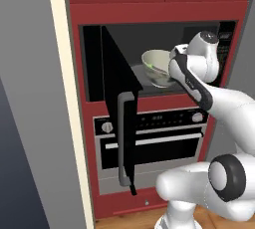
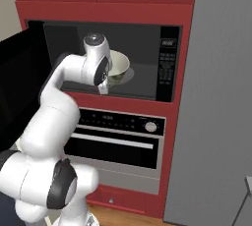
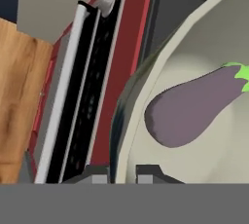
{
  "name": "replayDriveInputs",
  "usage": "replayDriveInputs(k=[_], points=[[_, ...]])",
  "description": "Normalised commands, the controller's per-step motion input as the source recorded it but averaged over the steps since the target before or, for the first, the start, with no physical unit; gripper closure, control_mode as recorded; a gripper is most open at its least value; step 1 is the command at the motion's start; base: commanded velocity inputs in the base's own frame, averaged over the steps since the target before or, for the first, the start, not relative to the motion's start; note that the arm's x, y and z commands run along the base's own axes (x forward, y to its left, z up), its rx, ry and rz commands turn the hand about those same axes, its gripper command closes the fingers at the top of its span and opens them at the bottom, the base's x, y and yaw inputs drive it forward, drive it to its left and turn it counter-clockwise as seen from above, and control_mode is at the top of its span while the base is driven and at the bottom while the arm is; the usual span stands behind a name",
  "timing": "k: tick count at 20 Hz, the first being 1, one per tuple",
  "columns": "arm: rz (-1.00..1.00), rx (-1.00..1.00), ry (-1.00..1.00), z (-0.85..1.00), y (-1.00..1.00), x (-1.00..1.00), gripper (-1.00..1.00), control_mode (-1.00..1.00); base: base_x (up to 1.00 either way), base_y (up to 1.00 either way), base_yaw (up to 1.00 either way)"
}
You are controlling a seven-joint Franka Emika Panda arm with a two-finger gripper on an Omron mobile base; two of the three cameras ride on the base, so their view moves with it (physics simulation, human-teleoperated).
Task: Pick the eggplant from the sink and place it in the bowl. Then pick the bowl and place it in the microwave. Then close the microwave door and press the start button.
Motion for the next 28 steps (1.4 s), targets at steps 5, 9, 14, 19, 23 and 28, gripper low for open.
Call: replayDriveInputs(k=[5,9,14,19,23,28], points=[[0.02,-0.01,0.02,-0.02,0.02,1.0,1.0,-1.0,0.0,0.0,0.0],[0.04,-0.03,0.08,-0.23,0.05,1.0,1.0,-1.0,0.0,0.0,0.0],[0.09,-0.02,0.09,-0.36,0.0,0.97,1.0,-1.0,0.0,0.0,0.0],[0.1,0.0,0.0,-0.14,-0.03,0.11,-1.0,-1.0,0.0,0.0,0.0],[0.05,0.02,-0.04,-0.06,-0.2,-0.74,-1.0,-1.0,0.0,0.0,0.0],[0.01,0.02,-0.09,-0.03,-0.13,-0.99,-1.0,-1.0,0.0,0.0,0.0]])
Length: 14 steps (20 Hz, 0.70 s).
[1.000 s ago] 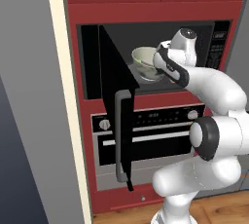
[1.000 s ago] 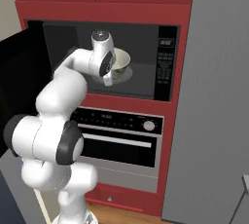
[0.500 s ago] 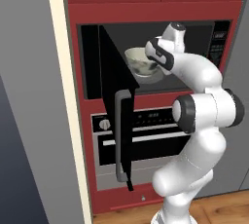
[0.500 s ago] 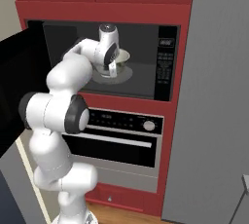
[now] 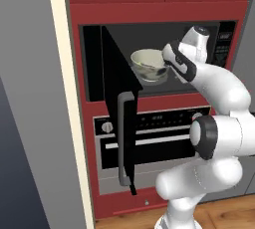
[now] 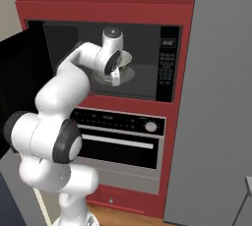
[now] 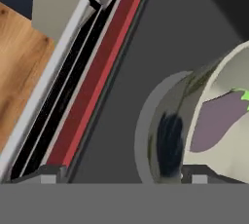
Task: Pick the eggplant from the sink and place it in the bowl. Then pick the bowl and place it in the microwave. Then close the microwave door and press the start button.
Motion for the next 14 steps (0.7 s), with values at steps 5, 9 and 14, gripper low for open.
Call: replayDriveInputs(k=[5,9,14], points=[[0.01,0.0,-0.18,0.14,0.0,-0.87,-1.0,-1.0,0.0,0.0,0.0],[0.09,0.0,-0.33,0.54,0.0,-1.0,-1.0,-1.0,0.0,0.0,0.0],[0.09,-0.01,-0.28,0.7,0.17,-1.0,-1.0,-1.0,0.0,0.0,0.0]])
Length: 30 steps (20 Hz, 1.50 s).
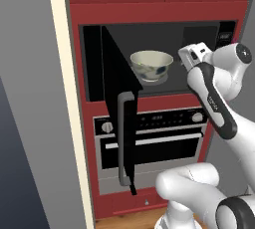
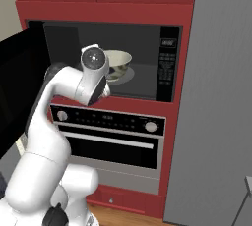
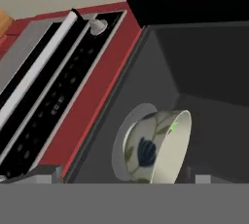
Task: Pick the eggplant from the sink and place it in the bowl. Then pick the bowl and place it in the microwave. Then close the microwave door and press the start button.
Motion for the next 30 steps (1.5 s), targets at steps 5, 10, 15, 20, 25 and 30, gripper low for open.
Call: replayDriveInputs(k=[5,10,15,20,25,30], points=[[0.0,-0.05,-0.04,0.81,0.4,-1.0,-1.0,-1.0,0.0,0.0,0.0],[0.0,-0.05,-0.15,0.86,0.49,-1.0,-1.0,-1.0,0.0,0.0,0.0],[0.0,-0.12,-0.3,0.51,0.54,-1.0,-1.0,-1.0,0.0,0.0,0.0],[-0.04,-0.08,-0.01,0.62,0.31,-1.0,-1.0,-1.0,0.0,0.0,0.0],[-0.13,0.0,0.2,0.52,0.03,-1.0,-1.0,-1.0,0.0,0.0,0.0],[-0.06,0.04,0.08,0.05,0.11,-1.0,-1.0,-1.0,0.0,0.0,0.0]])
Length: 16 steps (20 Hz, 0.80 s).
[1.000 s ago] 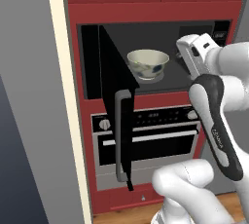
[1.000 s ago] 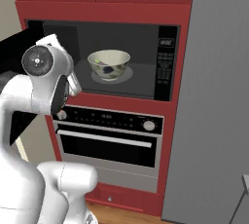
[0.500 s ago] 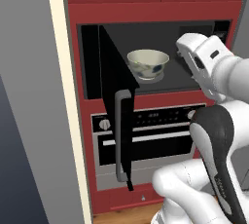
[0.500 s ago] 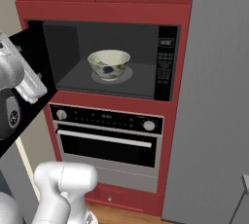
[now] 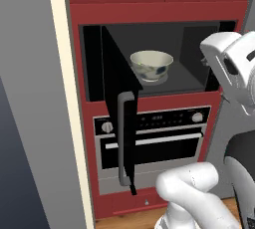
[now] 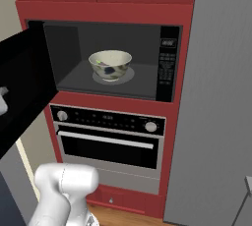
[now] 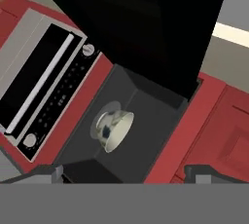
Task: Pick the eggplant from the sink and place it in the bowl. Then pick the bowl and place it in the microwave. Then close the microwave door and press the start button.
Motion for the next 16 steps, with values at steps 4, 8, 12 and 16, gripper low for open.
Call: replayDriveInputs(k=[4,8,12,16], points=[[-0.04,0.02,0.01,0.0,0.48,-1.0,-1.0,-1.0,0.0,0.0,0.0],[-0.01,0.01,0.0,-0.03,0.61,-0.9,-1.0,-1.0,0.0,0.0,0.0],[0.0,0.0,0.0,-0.41,0.92,-0.27,-1.0,-1.0,0.0,0.0,0.0],[0.0,0.0,0.0,-0.46,0.88,-0.07,-1.0,-1.0,0.0,0.0,0.0]])
